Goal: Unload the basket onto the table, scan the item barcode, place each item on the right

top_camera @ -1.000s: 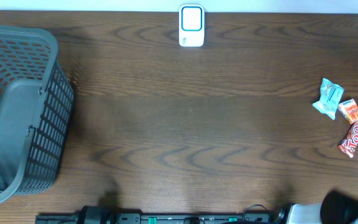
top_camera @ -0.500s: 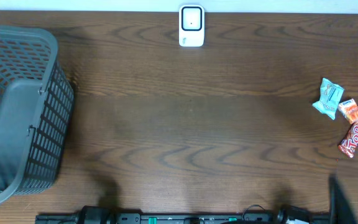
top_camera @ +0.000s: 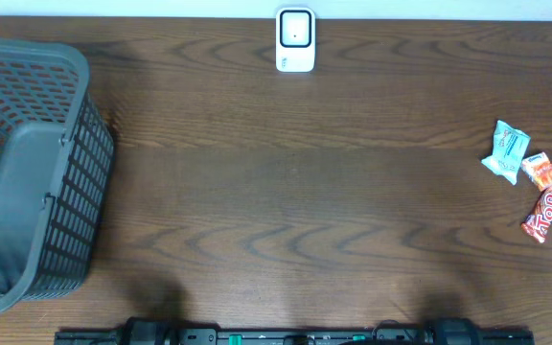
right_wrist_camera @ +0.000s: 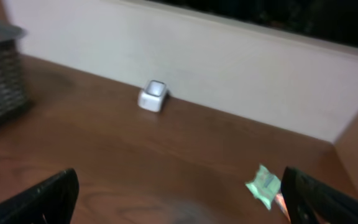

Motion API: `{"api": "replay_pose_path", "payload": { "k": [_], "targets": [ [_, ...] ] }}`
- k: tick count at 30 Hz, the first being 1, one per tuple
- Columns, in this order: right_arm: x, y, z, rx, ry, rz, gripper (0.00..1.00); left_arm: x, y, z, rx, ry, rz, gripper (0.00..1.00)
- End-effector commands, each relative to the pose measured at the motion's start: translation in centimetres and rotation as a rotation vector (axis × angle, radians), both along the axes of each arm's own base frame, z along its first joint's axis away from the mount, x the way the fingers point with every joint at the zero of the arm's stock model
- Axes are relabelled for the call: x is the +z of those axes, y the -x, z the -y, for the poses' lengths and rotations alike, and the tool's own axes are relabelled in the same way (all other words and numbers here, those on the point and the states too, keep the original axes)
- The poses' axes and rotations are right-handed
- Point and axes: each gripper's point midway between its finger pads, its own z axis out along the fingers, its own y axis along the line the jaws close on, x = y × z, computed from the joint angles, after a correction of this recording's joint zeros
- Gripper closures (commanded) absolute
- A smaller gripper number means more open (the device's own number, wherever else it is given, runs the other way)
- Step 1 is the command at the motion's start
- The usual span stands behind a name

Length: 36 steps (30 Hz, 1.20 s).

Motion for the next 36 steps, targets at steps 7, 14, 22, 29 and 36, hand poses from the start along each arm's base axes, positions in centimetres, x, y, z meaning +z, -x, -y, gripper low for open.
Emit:
{"api": "replay_pose_path", "payload": {
  "k": [7,14,22,29,36],
  "targets": [
    [-9.1,-12.3,2.6,-0.266,-0.217,-0.22,0.01,0.0,0.6,-0.1,0.003,0.007,0.017,0.14],
    [-14.9,-19.5,1.8,-0.239,-0.242,-0.184,0.01,0.0,0.6,-0.1,0.003,0.007,0.017,0.14],
    [-19.0,-23.2,1.2,-0.238,-0.402,-0.11,0.01,0.0,0.5,-0.1,0.003,0.006,0.016,0.14],
    [-25.5,-23.9,1.9,-0.295,-0.407,-0.145,0.01,0.0,0.6,-0.1,0.003,0.007,0.016,0.14],
    [-30.2,-23.5,2.1,-0.317,-0.405,-0.197,0.01,-0.1,0.4,-0.1,0.003,0.006,0.009,0.14]
  ]
}}
